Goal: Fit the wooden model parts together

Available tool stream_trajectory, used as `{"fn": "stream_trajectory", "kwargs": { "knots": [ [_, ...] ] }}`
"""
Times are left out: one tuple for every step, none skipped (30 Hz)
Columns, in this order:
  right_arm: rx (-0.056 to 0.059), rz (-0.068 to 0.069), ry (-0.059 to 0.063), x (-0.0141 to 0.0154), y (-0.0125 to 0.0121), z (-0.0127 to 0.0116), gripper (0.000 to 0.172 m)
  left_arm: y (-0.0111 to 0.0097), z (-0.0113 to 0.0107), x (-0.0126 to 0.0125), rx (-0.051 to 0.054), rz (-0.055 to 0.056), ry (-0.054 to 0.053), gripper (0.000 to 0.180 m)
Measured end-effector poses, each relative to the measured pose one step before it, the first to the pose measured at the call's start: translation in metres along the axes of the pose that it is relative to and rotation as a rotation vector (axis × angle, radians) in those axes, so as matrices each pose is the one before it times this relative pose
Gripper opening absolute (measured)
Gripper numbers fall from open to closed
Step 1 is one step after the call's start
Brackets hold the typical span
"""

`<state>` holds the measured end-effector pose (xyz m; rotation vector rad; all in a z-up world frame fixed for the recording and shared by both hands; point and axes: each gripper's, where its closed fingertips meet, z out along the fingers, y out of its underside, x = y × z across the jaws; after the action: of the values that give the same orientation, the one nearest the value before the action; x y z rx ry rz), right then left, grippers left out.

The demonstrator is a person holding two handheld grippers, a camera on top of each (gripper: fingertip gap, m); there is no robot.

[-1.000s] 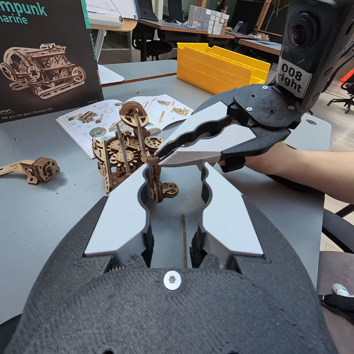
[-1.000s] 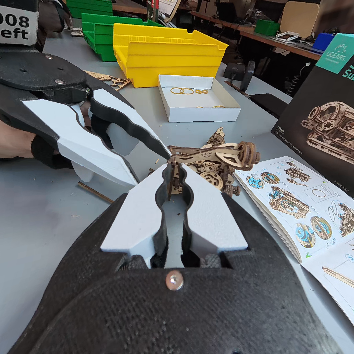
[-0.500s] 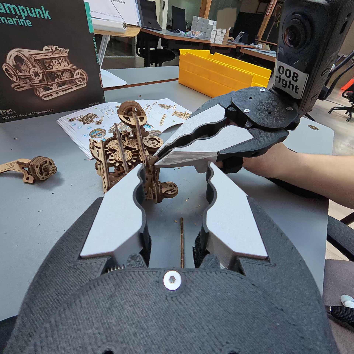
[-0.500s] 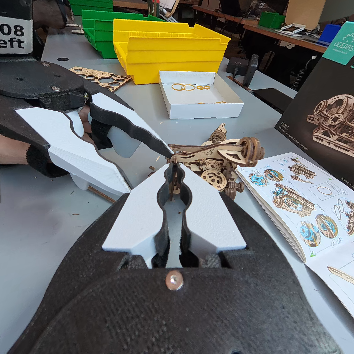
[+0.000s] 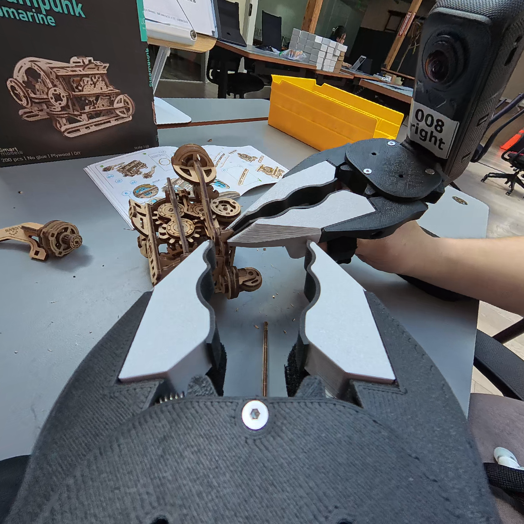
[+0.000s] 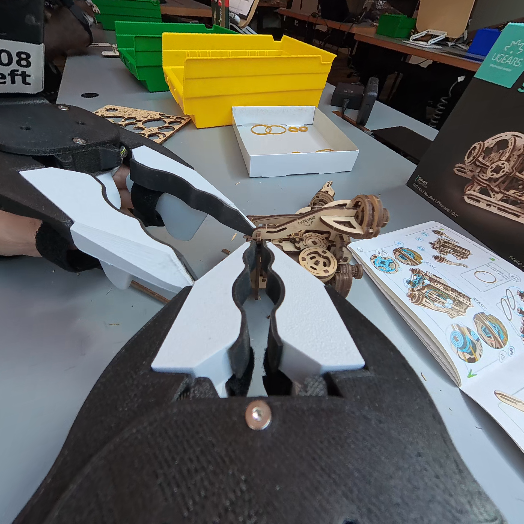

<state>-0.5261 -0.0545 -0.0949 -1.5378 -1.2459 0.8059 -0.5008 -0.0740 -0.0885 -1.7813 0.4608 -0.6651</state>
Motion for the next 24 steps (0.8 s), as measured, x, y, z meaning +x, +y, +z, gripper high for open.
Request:
{"fn": "stream_trajectory", "kwargs": {
  "knots": [
    [0.0005,0.005,-0.0008,0.00004,-0.00005,0.00008,0.001,-0.00013,0.0001,-0.00003,-0.0006,-0.0046,0.0002,0.061],
    [-0.0008,0.0039,0.0,0.00026,0.00017,-0.00011,0.001,-0.00004,0.00027,0.00012,-0.0001,-0.0015,-0.0001,0.061],
    [0.0004,-0.0001,0.0012,0.00003,0.00011,-0.00018,0.001,0.00001,0.00018,0.00013,-0.0016,0.0021,-0.0001,0.061],
    [-0.0003,-0.0003,0.0012,0.00013,0.00021,-0.0002,0.001,-0.00006,0.0002,0.00016,-0.0013,0.0004,0.0002,0.061],
    [0.001,0.0038,0.0,0.00014,0.00011,-0.00027,0.001,-0.00008,0.00034,0.0002,-0.0007,-0.0008,0.0005,0.061],
    [0.0019,0.0055,-0.0005,0.00024,0.00007,-0.0001,0.001,-0.00006,0.00032,0.00001,-0.0017,0.0005,0.0001,0.061],
    [-0.0003,0.003,0.0,0.00015,0.00013,-0.00022,0.001,-0.00006,0.00026,0.00016,-0.0015,-0.0014,-0.0002,0.061],
    [0.0003,0.0019,0.0002,0.00028,0.00017,-0.00023,0.001,-0.00014,0.00037,0.0002,-0.0001,-0.0009,-0.0005,0.061],
    [0.0004,0.0013,-0.0005,0.00004,0.00016,-0.00028,0.001,0.00007,0.00019,0.00035,0.0003,0.0023,-0.0009,0.06],
    [0.0003,-0.0007,0.0002,-0.00005,0.00015,-0.00027,0.002,0.00012,0.00022,0.0003,-0.0003,0.0024,-0.0008,0.061],
    [0.0003,0.0001,0.0005,0.00012,0.00012,-0.00013,0.002,-0.00006,0.00021,0.00005,-0.0007,0.0002,0.0001,0.06],
    [-0.0006,0.0014,-0.0004,0.00017,0.00001,-0.00009,0.002,-0.00015,0.00024,0.0,-0.0002,-0.0008,0.0002,0.06],
    [0.0016,0.0036,-0.002,0.00015,-0.00002,-0.00006,0.002,-0.00013,0.00013,-0.00006,0.0005,0.0023,-0.0015,0.06],
    [0.002,0.0044,-0.0034,-0.0001,0.00002,0.0,0.002,-0.0001,-0.00006,0.00001,0.0005,0.0059,-0.0021,0.06],
    [-0.0007,-0.0023,-0.0006,-0.00013,-0.00003,-0.00004,0.002,0.00012,-0.00011,-0.00005,-0.0009,0.0076,0.0004,0.06],
    [-0.0014,-0.0104,0.0048,-0.0001,-0.00013,0.00001,0.002,0.00021,-0.00035,0.00003,-0.0015,0.0083,0.003,0.06],
    [-0.0001,-0.0128,0.0054,-0.00012,-0.0001,-0.00002,0.002,0.00013,-0.0003,0.00008,-0.0001,0.0076,0.0026,0.06],
    [0.003,-0.0047,-0.0004,-0.0005,-0.00022,0.00005,0.002,0.00019,-0.00037,-0.00003,0.0018,0.0031,0.0012,0.06],
    [0.0016,0.0039,-0.0041,-0.00024,0.00002,-0.00018,0.002,-0.00005,-0.00025,-0.00006,0.0039,-0.0019,0.0,0.059],
    [0.0021,0.0052,-0.0041,-0.00022,0.00007,-0.00018,0.002,-0.00001,-0.00039,-0.00058,0.0049,-0.004,-0.0012,0.057],
    [0.0042,0.0012,-0.0014,0.0,0.00004,-0.00029,0.002,-0.0001,-0.00032,-0.00053,0.0034,-0.0041,0.0001,0.055],
    [0.0024,-0.0037,0.0001,-0.00014,-0.00004,-0.00018,0.002,-0.00022,-0.00023,-0.00018,0.0014,-0.0045,0.0038,0.055],
    [0.0005,-0.0057,0.0021,0.00007,0.00009,-0.0003,0.002,-0.00015,-0.00003,-0.00002,0.0009,-0.0068,0.0053,0.054],
    [0.0017,-0.0029,0.002,0.00029,0.00008,-0.00027,0.002,-0.00028,0.00014,-0.00002,0.0016,-0.0082,0.0044,0.054]
  ]
}}
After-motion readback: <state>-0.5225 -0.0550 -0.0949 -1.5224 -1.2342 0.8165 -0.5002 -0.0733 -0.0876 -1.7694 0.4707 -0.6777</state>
